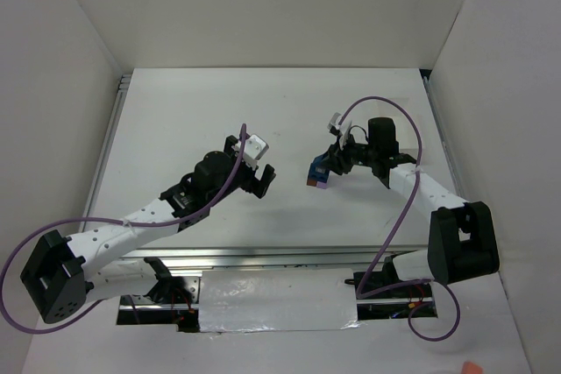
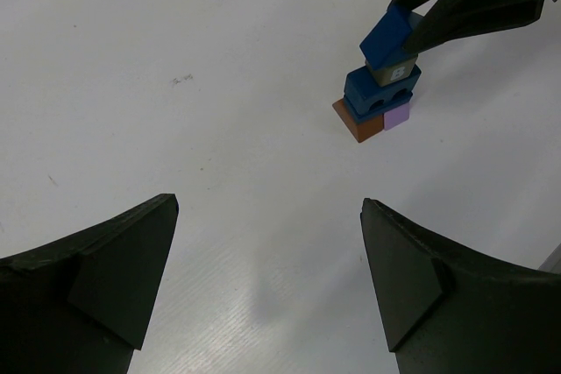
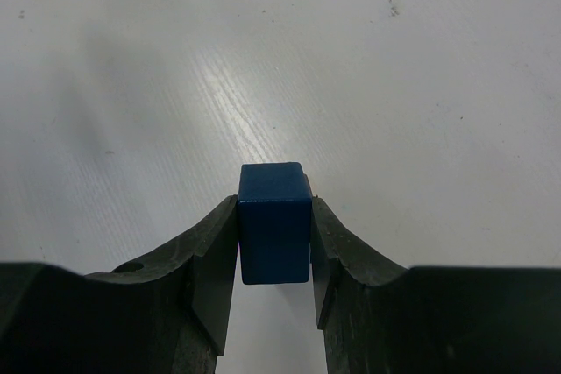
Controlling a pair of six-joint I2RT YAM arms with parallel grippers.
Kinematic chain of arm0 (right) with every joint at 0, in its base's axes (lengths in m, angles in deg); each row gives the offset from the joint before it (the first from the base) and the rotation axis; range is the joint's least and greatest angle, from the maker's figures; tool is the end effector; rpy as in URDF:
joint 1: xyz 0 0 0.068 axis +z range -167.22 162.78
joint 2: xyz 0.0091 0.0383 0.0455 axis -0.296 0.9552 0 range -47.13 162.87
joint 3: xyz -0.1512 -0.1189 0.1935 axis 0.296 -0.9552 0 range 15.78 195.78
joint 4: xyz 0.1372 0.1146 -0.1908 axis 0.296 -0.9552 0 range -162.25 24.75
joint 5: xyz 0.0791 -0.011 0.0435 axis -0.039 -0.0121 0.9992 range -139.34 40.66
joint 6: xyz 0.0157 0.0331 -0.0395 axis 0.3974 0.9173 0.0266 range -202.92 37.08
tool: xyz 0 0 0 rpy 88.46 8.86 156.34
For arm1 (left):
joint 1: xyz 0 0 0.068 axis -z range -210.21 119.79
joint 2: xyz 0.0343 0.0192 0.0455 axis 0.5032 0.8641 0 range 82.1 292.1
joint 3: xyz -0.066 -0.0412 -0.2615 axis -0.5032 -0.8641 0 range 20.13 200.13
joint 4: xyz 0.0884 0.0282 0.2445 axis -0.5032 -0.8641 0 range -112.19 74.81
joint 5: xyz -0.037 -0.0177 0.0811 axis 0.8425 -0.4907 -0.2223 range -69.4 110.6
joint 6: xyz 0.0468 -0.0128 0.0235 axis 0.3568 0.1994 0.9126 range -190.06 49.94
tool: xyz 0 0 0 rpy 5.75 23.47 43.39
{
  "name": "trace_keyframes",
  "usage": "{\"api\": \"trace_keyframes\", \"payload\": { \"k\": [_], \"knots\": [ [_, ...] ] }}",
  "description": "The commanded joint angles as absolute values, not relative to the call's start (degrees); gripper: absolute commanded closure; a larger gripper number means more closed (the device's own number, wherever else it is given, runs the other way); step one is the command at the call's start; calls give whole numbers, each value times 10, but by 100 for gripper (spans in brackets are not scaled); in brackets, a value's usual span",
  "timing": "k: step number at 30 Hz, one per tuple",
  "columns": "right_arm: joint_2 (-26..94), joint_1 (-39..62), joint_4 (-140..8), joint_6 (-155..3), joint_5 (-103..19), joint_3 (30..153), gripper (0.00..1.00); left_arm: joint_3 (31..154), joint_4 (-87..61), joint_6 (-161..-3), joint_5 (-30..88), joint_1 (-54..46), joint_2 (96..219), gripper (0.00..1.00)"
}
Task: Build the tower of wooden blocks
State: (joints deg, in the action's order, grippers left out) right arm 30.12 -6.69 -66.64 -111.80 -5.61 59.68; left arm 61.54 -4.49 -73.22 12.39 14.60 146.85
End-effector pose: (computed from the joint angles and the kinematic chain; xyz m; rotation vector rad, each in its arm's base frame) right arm 0.2721 0.0756 0.2296 -1.0743 1.7484 0.6277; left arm 0.1899 -0.1816 0.2864 0.5466 1.7295 -0.4705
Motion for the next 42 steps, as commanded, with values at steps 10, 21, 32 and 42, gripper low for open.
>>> {"api": "trace_keyframes", "payload": {
  "k": [10,21,32,42],
  "knots": [
    [293,-63,-671,-1123,-52,611,64,639,-28,-725,130,144,1461,1],
    [293,-62,-671,-1124,-52,612,60,637,-28,-724,131,144,1454,1],
    [294,-62,-674,-1126,-50,613,58,637,-29,-724,127,144,1451,1],
    [294,-62,-674,-1126,-50,613,55,634,-28,-723,129,144,1442,1]
  ]
}}
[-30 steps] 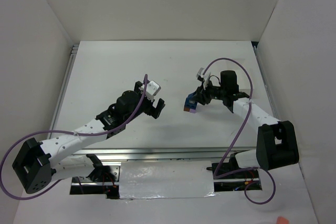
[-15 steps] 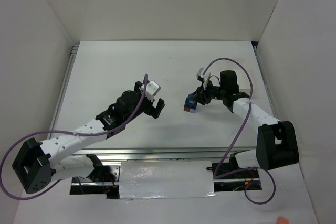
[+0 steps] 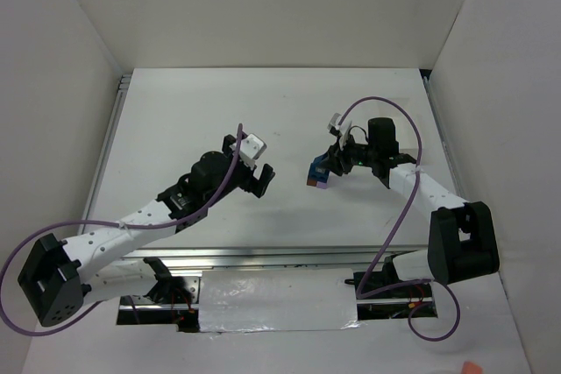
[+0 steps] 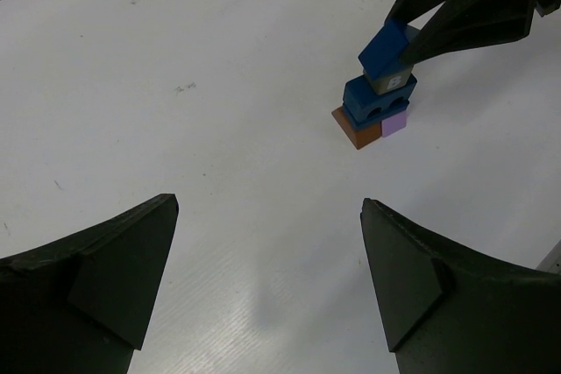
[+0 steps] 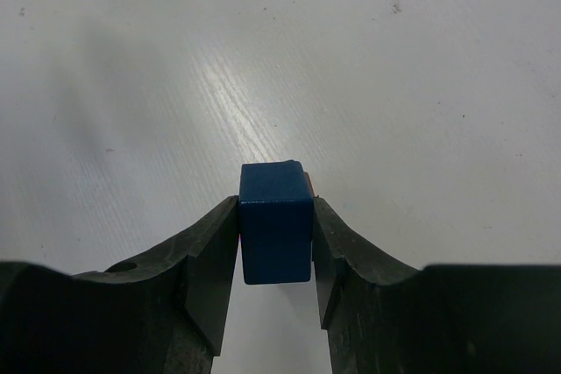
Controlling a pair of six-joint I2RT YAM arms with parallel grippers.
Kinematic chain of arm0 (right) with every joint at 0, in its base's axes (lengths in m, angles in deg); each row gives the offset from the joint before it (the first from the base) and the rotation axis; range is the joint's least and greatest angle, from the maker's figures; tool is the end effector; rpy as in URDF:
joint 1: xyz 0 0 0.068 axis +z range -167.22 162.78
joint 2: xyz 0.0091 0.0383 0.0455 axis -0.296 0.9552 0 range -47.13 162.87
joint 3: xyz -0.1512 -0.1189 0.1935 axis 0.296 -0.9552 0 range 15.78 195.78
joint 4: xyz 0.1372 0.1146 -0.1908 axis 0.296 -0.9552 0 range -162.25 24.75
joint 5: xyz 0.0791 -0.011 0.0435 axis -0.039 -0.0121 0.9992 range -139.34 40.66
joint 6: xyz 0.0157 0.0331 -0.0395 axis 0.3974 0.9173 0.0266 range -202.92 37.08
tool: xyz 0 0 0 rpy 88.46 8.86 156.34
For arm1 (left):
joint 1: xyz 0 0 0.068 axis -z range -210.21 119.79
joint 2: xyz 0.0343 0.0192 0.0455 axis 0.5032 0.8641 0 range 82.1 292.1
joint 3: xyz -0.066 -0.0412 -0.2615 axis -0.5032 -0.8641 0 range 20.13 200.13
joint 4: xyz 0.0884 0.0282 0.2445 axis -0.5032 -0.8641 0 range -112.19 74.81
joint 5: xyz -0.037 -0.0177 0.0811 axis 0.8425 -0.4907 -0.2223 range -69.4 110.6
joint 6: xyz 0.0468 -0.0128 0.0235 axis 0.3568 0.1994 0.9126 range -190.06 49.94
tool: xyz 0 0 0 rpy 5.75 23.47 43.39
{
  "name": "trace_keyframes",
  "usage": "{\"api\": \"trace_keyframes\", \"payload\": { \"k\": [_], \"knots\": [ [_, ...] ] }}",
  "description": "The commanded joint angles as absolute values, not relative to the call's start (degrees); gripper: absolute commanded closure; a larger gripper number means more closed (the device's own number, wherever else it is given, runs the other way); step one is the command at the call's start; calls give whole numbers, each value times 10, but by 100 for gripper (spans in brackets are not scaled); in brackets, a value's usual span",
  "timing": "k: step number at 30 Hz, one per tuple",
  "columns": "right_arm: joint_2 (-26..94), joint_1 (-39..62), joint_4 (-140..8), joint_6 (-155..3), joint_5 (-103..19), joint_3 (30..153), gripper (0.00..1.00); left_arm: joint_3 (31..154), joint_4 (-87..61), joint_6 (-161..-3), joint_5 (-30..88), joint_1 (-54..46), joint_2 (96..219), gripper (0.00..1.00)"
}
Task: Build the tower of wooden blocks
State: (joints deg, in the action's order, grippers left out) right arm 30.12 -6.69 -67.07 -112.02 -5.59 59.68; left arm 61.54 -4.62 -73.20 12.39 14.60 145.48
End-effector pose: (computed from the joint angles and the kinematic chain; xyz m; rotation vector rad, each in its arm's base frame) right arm 0.2717 0.0755 0.2290 -1.0774 1.7528 0.6293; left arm 0.1869 -0.1786 0.2919 0.5383 1.7098 -0.4778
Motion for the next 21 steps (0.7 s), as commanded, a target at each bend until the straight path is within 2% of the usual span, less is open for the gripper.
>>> {"api": "trace_keyframes", "payload": {
  "k": [1,21],
  "knots": [
    [292,-62,-674,-1126,-50,612,55,634,-28,-723,128,144,1442,1],
    [295,-61,-676,-1124,-50,614,50,635,-27,-722,133,144,1447,1]
  ]
}}
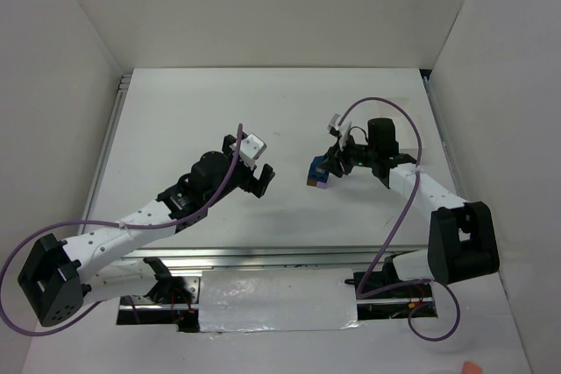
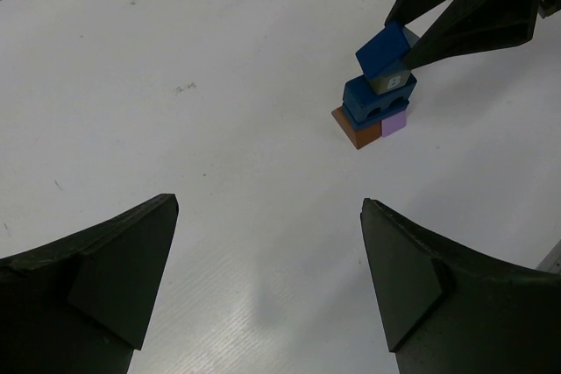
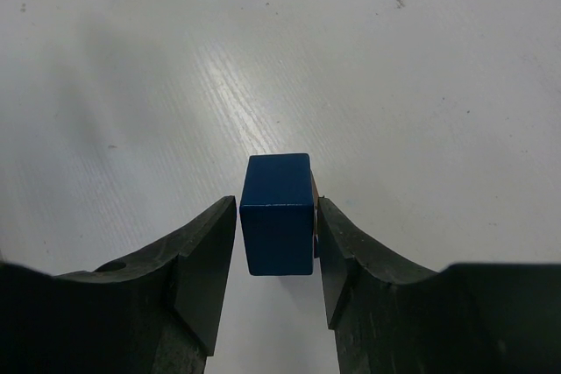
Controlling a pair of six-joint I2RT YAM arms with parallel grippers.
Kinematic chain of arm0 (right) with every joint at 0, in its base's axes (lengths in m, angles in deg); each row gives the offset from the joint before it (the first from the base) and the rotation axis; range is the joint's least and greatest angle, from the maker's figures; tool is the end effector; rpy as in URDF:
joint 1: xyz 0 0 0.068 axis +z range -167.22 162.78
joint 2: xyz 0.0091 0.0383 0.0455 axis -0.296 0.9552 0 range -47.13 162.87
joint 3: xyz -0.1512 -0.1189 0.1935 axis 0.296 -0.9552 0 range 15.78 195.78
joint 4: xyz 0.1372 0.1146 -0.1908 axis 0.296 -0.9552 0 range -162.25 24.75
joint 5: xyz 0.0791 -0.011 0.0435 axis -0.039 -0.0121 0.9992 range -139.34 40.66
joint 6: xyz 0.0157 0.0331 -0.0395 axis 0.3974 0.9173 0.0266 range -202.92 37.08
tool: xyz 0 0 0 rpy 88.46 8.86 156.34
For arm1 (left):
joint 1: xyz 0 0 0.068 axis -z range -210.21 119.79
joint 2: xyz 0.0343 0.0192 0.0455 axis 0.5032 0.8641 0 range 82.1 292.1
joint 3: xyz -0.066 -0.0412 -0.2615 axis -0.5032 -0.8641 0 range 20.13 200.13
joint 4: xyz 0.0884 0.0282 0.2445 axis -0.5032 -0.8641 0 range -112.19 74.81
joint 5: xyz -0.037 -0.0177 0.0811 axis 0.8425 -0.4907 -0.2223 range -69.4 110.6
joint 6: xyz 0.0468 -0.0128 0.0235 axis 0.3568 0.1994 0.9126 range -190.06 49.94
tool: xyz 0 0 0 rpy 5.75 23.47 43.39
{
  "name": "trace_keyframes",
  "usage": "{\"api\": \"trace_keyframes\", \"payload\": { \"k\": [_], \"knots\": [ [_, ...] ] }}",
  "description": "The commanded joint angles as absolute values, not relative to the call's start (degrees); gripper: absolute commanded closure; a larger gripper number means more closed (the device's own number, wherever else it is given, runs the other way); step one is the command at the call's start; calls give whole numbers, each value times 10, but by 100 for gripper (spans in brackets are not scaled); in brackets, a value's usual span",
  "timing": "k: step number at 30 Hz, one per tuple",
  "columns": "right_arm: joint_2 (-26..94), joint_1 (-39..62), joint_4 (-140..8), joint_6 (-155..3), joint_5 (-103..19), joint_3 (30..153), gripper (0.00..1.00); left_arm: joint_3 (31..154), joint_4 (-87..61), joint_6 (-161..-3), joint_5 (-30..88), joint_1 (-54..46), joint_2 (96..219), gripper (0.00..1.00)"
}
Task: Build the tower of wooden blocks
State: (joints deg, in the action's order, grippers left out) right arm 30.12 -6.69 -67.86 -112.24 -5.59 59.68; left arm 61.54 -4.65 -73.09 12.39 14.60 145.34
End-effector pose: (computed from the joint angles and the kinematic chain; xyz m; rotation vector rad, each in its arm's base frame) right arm 0.2709 0.0754 0.2279 -1.0803 1.7632 0.6335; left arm 0.1866 -0.1783 0.2925 0.5391 1.7074 -0.4771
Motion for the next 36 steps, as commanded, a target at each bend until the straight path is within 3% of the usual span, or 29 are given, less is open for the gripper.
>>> {"api": "trace_keyframes", "payload": {
  "k": [1,11,18,20,21,32,36],
  "knots": [
    [294,-62,-676,-1126,-50,613,50,636,-28,-722,136,144,1448,1],
    [294,-63,-672,-1121,-54,612,47,636,-28,-719,138,145,1449,1],
    [288,-64,-662,-1117,-55,606,38,636,-27,-721,140,144,1447,1],
    [288,-64,-662,-1120,-54,604,17,633,-26,-721,141,144,1447,1],
    [286,-64,-660,-1117,-56,603,1,633,-26,-721,143,144,1446,1],
    [242,-82,-632,-1096,-33,592,0,626,-21,-733,135,143,1430,1],
    [210,-87,-586,-1013,-66,622,0,618,-26,-786,73,141,1407,1]
  ]
}}
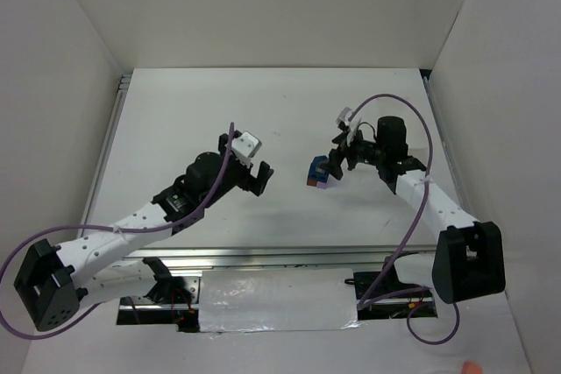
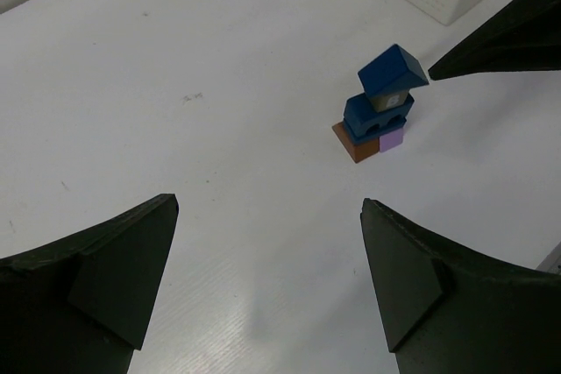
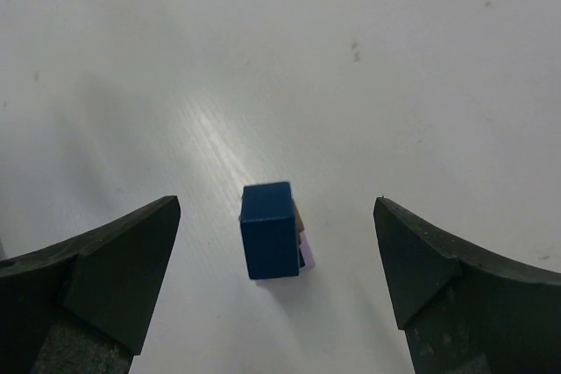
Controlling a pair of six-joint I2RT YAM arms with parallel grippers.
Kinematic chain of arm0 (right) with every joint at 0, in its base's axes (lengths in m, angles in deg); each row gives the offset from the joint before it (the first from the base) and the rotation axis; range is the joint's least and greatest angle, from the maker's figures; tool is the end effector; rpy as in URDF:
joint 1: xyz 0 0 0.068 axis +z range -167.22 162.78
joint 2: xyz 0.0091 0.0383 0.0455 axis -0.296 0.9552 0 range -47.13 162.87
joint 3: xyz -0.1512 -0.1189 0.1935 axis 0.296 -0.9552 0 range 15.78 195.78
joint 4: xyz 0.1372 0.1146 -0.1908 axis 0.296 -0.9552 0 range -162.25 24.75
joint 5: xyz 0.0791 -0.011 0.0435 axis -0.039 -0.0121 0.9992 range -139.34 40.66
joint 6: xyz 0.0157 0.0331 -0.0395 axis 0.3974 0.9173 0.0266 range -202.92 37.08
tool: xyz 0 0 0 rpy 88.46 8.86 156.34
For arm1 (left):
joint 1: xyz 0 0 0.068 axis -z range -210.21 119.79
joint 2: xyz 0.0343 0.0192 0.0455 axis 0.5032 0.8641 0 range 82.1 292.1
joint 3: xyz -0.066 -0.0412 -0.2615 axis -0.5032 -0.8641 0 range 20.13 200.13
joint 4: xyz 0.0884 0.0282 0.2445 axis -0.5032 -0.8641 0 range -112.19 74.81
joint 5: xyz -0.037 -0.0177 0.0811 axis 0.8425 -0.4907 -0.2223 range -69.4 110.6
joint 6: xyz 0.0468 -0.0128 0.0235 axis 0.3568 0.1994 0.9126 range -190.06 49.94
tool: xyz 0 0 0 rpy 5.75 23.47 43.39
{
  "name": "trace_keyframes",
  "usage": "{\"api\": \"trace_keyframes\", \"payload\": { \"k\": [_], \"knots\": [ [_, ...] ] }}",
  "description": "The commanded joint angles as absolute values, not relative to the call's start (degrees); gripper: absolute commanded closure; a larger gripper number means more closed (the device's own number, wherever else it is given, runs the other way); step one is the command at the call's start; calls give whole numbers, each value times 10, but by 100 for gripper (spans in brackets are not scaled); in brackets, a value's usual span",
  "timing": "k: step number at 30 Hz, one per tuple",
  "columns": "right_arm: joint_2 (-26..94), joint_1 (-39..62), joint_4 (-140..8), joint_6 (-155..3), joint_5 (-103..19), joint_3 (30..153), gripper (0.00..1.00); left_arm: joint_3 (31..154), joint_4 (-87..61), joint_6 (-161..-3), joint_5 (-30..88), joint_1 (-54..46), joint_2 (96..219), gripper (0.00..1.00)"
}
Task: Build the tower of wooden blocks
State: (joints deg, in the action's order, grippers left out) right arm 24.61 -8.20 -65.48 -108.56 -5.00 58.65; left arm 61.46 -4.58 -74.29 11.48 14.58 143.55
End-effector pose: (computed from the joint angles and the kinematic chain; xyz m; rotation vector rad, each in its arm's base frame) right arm 0.2605 0.0665 0.2501 -1.0116 1.6969 0.6111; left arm 0.1829 -0.1737 0.2994 0.4975 1.6880 -0.4891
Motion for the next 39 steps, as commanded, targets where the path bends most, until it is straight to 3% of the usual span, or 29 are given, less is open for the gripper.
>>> {"api": "trace_keyframes", "payload": {
  "k": [1,8,13,18,26,39],
  "knots": [
    [202,-88,-544,-940,-108,627,0,621,-31,-818,59,135,1404,1],
    [241,-87,-516,-662,-308,742,0,688,-133,-956,48,103,1426,1],
    [259,-78,-536,-567,-430,801,0,760,-280,-1026,-3,103,1440,1],
    [218,-54,-627,-505,-606,817,0,747,-318,-1057,-45,100,1393,1],
    [64,-47,-790,-454,-684,686,0,726,-380,-1103,-39,82,1342,1],
    [-214,-38,-1003,-476,-680,510,0,623,-392,-1122,17,4,1281,1]
  ]
}}
